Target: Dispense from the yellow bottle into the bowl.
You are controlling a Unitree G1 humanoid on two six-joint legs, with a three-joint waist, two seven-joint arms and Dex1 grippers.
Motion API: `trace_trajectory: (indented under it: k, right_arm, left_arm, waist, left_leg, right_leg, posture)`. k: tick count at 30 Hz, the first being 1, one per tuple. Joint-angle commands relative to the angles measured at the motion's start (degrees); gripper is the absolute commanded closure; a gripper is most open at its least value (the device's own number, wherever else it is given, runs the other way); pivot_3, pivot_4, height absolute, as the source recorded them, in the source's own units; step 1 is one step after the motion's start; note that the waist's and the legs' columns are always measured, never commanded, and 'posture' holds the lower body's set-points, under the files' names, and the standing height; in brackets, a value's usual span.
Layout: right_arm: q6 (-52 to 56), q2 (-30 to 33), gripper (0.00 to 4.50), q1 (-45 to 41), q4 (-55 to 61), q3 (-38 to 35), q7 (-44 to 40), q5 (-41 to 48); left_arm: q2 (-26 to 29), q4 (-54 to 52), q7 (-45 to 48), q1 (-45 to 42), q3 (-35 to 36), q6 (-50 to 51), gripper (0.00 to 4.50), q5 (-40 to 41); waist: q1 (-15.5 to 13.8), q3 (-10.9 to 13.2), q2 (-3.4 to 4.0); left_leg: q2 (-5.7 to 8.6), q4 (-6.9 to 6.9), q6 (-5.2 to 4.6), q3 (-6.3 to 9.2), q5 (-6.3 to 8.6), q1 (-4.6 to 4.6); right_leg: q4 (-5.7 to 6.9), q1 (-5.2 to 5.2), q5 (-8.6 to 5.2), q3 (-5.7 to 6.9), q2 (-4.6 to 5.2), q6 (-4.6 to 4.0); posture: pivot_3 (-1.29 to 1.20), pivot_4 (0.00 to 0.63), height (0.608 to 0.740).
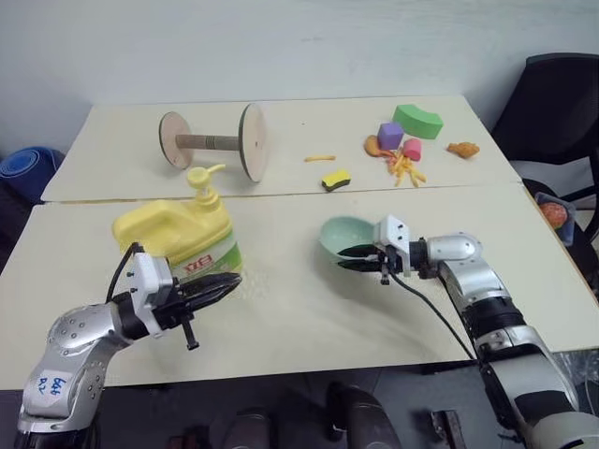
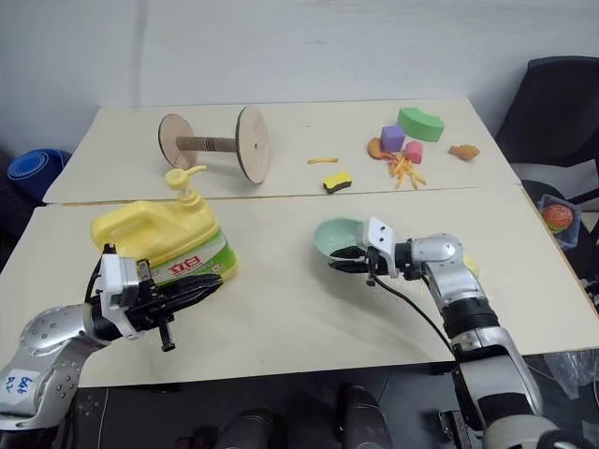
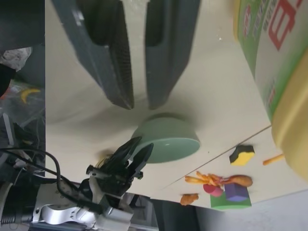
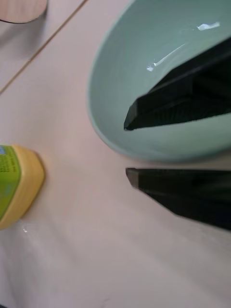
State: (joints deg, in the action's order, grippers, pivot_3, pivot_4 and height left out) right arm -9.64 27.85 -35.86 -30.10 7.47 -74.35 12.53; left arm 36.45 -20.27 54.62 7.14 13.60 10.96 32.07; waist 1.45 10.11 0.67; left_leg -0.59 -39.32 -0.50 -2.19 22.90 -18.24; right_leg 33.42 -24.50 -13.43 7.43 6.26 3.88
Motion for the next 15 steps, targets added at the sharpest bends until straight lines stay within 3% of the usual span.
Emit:
trace_trajectory:
  k: [1, 6, 8, 11, 15]
  right_arm:
    - [1.7, 3.0, 1.71, 6.0, 11.1, -4.2, -1.4, 5.6]
    - [2.3, 7.9, 0.11, 21.8, 25.6, -10.1, 1.0, 9.0]
    - [1.6, 9.2, 0.00, 29.3, 29.6, -12.9, -0.2, 11.6]
    - [1.3, 10.9, 0.00, 36.8, 31.4, -15.3, -2.2, 13.8]
    - [-9.1, 9.3, 0.00, 40.6, 26.9, -17.1, 0.1, 9.6]
  left_arm:
    - [-0.2, 0.7, 0.8, 3.7, 1.9, -3.8, 2.55, -1.8]
    - [-1.7, 3.7, -0.9, 10.1, 3.7, -12.7, 1.14, -8.1]
    - [-2.3, 6.7, -2.4, 12.5, 4.4, -17.6, 0.51, -12.0]
    - [-2.8, 9.9, -5.1, 14.4, 5.3, -20.5, 0.51, -15.2]
    - [-2.4, 13.0, -5.9, 15.1, 6.3, -23.0, 0.51, -16.2]
  waist:
    - [-0.1, 0.0, 0.00]
    - [-1.5, 0.0, 0.01]
    - [-1.7, 0.0, -0.01]
    - [-2.2, 0.0, -0.02]
    - [-2.3, 0.0, -0.07]
  left_leg:
    - [-0.01, 0.00, -0.01, 0.02, 0.01, -0.01]
    - [-0.01, 0.02, -0.12, 0.04, 0.14, -0.02]
    - [-0.01, 0.02, -0.21, 0.02, 0.20, -0.01]
    - [-0.01, 0.02, -0.33, -0.04, 0.33, 0.02]
    - [-0.03, 0.02, -0.66, -0.07, 0.50, 0.06]
  right_leg:
    - [0.00, 0.00, 0.00, 0.01, 0.00, 0.00]
    - [-0.16, 0.01, 0.00, 0.04, 0.04, 0.00]
    - [-0.48, 0.05, 0.00, 0.03, 0.05, 0.00]
    - [-0.45, 0.06, 0.00, -0.01, 0.08, 0.00]
    - [-0.45, 0.05, 0.05, -0.05, 0.09, -0.09]
  posture:
    - [0.00, 0.150, 0.740]
    - [0.00, 0.150, 0.740]
    - [0.00, 0.150, 0.740]
    - [0.00, 0.150, 0.740]
    - [0.00, 0.150, 0.740]
